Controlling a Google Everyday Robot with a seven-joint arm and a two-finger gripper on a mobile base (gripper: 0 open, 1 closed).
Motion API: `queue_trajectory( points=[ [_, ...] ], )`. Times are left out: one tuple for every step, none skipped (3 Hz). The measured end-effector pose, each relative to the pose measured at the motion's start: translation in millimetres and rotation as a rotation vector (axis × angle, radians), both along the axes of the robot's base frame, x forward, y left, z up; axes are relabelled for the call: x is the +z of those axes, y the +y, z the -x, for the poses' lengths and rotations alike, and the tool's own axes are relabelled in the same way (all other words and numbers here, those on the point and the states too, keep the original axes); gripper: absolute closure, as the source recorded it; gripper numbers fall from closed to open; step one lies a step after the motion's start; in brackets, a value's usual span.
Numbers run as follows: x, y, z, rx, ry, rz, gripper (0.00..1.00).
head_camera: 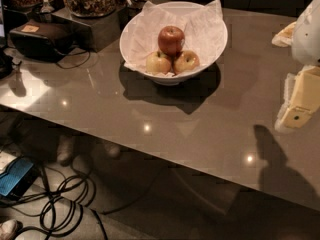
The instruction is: Pick apple from white bowl
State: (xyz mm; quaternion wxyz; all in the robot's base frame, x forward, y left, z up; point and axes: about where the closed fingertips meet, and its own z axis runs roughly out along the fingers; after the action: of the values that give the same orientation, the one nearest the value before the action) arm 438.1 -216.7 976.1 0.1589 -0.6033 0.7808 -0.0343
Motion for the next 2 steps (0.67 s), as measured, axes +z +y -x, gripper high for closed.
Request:
queue_trajectory(
  points=[
    [0.0,0.0,0.0,0.000,0.000,0.000,0.00],
    [10.7,19.3,-12.9,0.007,-0.005,-0.032,0.00]
  ],
)
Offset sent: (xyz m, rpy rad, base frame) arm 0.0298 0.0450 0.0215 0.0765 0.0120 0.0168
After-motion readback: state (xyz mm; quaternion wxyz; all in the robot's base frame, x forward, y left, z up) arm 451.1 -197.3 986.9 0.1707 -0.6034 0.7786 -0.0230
